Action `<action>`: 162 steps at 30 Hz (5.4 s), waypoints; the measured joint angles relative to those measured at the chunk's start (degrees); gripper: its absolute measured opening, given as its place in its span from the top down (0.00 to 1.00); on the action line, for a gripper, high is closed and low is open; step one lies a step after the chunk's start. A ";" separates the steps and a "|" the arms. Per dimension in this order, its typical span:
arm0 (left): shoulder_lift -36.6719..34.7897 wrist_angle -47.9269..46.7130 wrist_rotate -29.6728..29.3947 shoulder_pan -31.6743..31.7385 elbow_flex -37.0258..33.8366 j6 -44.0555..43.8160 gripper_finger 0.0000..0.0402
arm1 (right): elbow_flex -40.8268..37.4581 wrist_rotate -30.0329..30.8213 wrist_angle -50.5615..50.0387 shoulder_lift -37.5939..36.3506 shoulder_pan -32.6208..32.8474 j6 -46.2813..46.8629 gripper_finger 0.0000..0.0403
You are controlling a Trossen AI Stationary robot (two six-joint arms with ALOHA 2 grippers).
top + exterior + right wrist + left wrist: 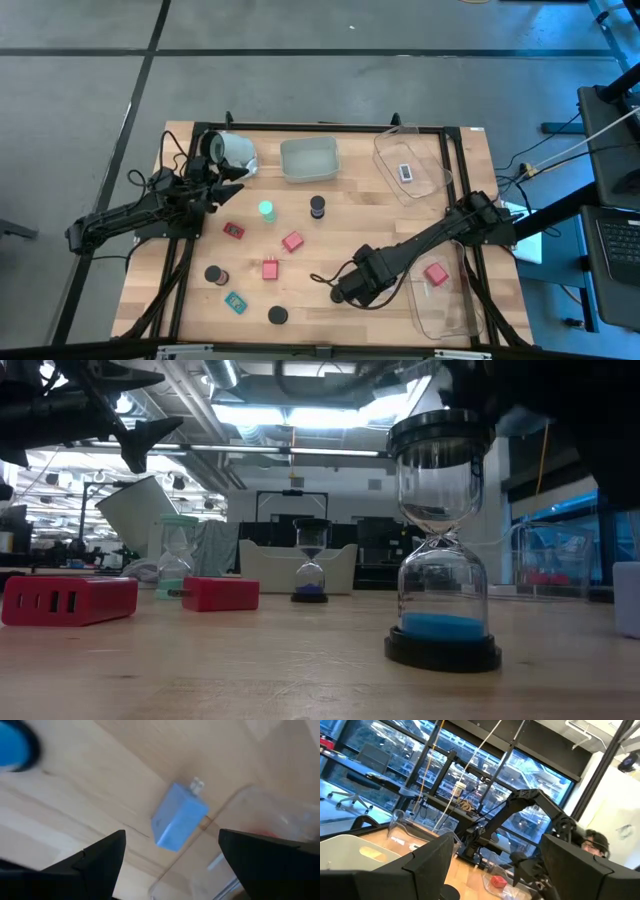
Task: Pick & Place Office items
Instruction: Put the white charger adapter into the bottom transparent bin
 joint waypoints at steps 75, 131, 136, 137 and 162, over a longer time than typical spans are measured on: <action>0.01 -0.02 0.22 0.01 0.00 1.54 0.26 | -7.80 1.54 8.01 2.97 1.14 1.11 0.41; 0.02 -0.22 -2.79 0.00 0.00 -2.17 0.26 | -18.28 -3.29 0.90 -19.96 22.32 37.30 0.69; 0.02 -0.44 -4.29 0.02 0.00 -3.45 0.26 | -23.33 -3.29 6.55 -19.96 22.32 35.17 0.68; 0.02 -0.51 -4.32 0.01 0.00 -3.45 0.26 | -24.26 -3.29 6.92 -19.96 22.32 35.19 0.68; 0.00 -0.46 -4.83 0.02 0.00 -3.04 0.26 | -29.72 -1.32 12.37 -19.87 22.29 33.76 0.53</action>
